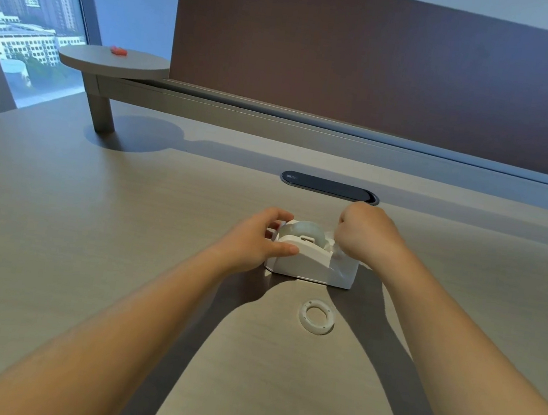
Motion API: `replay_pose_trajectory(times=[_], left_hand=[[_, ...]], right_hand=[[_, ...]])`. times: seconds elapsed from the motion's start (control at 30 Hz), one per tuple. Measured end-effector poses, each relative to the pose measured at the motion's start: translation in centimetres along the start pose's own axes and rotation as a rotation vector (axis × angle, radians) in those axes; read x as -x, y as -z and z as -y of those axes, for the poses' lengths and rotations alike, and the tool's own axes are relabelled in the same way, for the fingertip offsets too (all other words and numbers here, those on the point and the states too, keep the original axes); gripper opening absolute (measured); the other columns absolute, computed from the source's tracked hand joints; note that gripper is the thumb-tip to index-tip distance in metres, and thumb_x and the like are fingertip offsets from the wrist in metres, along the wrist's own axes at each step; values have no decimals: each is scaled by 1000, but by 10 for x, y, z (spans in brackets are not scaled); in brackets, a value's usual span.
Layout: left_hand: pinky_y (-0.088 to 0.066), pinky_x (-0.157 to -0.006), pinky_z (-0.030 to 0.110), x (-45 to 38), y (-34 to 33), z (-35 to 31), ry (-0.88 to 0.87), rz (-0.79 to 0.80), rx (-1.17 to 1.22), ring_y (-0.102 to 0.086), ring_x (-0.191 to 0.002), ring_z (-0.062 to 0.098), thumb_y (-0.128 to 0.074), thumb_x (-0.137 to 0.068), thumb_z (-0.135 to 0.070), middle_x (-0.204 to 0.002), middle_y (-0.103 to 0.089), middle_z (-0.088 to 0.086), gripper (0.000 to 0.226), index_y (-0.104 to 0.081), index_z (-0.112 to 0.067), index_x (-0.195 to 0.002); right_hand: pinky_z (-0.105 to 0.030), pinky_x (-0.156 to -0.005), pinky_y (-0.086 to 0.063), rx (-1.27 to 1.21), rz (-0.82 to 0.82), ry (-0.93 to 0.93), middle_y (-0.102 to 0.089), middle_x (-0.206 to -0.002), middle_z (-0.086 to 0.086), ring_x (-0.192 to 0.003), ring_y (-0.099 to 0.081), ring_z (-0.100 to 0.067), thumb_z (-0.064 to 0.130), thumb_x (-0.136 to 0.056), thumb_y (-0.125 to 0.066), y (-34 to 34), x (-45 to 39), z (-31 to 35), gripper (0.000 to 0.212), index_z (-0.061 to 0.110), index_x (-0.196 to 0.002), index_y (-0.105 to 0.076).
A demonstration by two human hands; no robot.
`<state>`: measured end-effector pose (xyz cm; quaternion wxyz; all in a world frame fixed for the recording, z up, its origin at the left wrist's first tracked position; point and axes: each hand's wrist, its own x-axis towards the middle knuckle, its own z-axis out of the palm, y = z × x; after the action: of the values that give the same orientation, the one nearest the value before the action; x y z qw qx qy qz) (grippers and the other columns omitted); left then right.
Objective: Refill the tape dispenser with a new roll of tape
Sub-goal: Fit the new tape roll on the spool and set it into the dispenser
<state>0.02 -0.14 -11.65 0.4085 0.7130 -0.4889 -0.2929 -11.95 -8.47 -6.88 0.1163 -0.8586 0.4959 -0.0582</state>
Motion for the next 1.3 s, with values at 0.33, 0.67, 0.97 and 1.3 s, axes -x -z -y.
replay_pose_trajectory(times=[0.33, 0.67, 0.97, 1.3], left_hand=[[-45, -96, 40, -4, 1, 2, -9, 4, 14, -48, -106, 19, -61, -78, -20, -130, -51, 9, 47, -44, -19, -122], [-42, -85, 29, -7, 0, 2, -43, 3, 57, -48, -102, 16, -59, -80, -12, -127, -52, 10, 46, -45, -16, -123], [-43, -86, 30, -7, -1, 2, -39, 5, 55, -47, -102, 17, -58, -80, -11, -122, -52, 7, 46, -44, -15, -124], [-43, -85, 30, -9, -2, 3, -35, -3, 12, -47, -100, 18, -57, -81, -14, -109, -49, 1, 42, -45, -17, -121]], right_hand=[[-35, -70, -37, -521, 91, -118, -47, -64, -3, -62, -42, -15, 37, -78, -60, 7, 1, -30, 38, 9, -54, -50], [-27, -56, -34, -632, 116, -156, -49, -60, -3, -53, -34, -17, 28, -77, -64, 5, 2, -64, 36, 8, -51, -51], [-26, -51, -32, -795, 236, -286, -44, -61, -4, -54, -34, -14, 32, -79, -62, -11, -1, -69, 29, 6, -66, -58], [-11, -26, -29, -1102, 380, -404, -47, -61, -4, -27, -33, -3, 27, -85, -53, -32, -5, -74, 30, 9, -63, -47]])
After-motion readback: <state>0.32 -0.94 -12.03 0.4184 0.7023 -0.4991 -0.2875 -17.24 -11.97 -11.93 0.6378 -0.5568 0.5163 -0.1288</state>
